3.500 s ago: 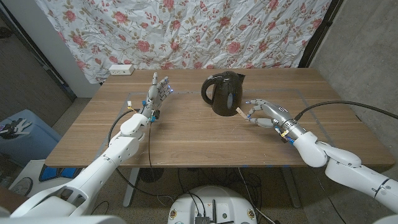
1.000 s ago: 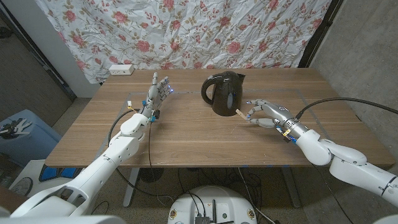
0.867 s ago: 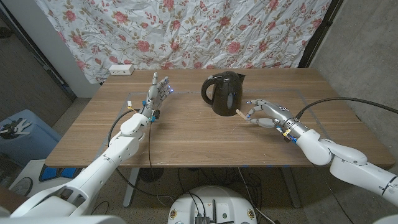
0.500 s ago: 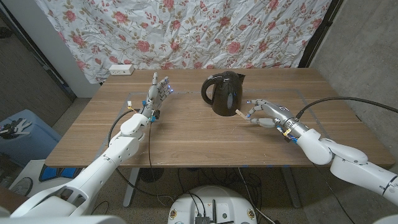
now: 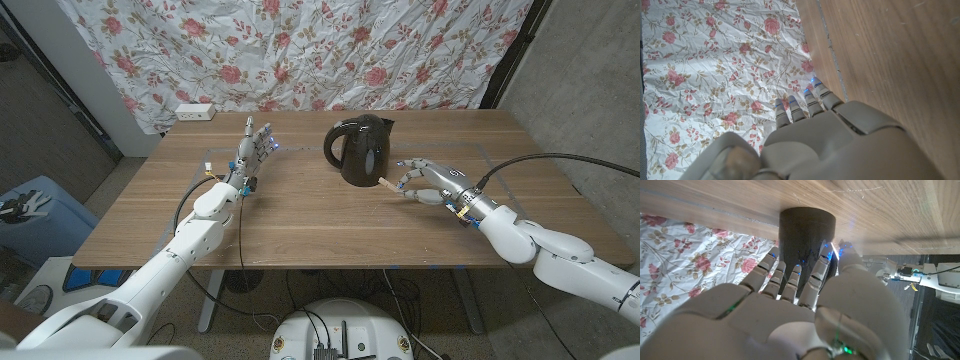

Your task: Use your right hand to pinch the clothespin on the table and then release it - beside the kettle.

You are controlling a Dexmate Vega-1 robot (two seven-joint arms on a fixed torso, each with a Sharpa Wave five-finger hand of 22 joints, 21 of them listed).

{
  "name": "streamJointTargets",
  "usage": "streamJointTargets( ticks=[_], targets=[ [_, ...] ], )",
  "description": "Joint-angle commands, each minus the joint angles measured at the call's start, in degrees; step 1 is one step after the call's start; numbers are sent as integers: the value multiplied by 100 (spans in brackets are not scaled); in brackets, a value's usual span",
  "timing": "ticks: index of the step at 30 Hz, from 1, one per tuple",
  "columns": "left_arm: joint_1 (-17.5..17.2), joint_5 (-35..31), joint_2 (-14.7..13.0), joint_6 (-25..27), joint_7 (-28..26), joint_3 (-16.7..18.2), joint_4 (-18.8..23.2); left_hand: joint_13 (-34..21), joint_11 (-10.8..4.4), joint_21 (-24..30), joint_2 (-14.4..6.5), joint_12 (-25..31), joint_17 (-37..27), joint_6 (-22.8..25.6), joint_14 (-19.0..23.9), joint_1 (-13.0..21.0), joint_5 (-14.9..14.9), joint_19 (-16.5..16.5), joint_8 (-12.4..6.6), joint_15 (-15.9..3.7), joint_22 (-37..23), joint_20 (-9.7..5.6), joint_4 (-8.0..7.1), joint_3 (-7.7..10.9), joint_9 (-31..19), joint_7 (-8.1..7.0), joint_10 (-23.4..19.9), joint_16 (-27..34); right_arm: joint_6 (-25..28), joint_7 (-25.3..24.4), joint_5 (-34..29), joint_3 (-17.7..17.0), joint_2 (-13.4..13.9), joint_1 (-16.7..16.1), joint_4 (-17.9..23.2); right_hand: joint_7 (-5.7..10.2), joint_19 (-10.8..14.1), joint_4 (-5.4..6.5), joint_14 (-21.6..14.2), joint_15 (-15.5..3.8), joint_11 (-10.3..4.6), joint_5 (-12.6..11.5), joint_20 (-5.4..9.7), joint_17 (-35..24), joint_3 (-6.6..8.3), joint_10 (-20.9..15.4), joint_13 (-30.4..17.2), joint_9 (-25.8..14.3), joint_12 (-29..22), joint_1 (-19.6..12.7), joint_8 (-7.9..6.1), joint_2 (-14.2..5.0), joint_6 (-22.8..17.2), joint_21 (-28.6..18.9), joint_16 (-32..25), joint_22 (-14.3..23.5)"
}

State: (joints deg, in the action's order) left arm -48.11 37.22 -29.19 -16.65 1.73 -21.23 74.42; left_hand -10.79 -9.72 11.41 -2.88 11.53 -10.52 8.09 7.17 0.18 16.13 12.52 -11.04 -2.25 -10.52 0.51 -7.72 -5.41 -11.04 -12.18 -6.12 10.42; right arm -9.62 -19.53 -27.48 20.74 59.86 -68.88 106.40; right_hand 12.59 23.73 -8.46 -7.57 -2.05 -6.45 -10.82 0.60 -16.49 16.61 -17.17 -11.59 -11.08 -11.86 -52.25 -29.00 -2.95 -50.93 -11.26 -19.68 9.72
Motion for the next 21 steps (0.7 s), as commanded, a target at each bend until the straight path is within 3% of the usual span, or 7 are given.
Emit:
streamJointTargets(
  ticks=[1,21],
  targets=[
    [-1,1,-1,1,-1,1,4,-12,-34,41,-62,33,-21,5,50,4,46,44,-37,-34,-14,8,-33,4,-28,-50,-12,47,-50,-121,-314,39,89,64,-18,20,-2,4,-5,-289,-6,-13,-8,-1,-21,4,-27,-30,8,55,-17,-1,-27,17,31,14],
    [0,2,-2,2,-1,2,3,-12,-40,43,-62,34,-21,3,51,5,46,50,-36,-34,-14,4,-32,4,-28,-50,-14,47,-174,-233,-1110,250,283,341,-112,21,19,-12,-26,-300,-2,-19,3,4,-33,-5,-27,-50,-2,40,6,-11,-10,8,32,14]
  ],
)
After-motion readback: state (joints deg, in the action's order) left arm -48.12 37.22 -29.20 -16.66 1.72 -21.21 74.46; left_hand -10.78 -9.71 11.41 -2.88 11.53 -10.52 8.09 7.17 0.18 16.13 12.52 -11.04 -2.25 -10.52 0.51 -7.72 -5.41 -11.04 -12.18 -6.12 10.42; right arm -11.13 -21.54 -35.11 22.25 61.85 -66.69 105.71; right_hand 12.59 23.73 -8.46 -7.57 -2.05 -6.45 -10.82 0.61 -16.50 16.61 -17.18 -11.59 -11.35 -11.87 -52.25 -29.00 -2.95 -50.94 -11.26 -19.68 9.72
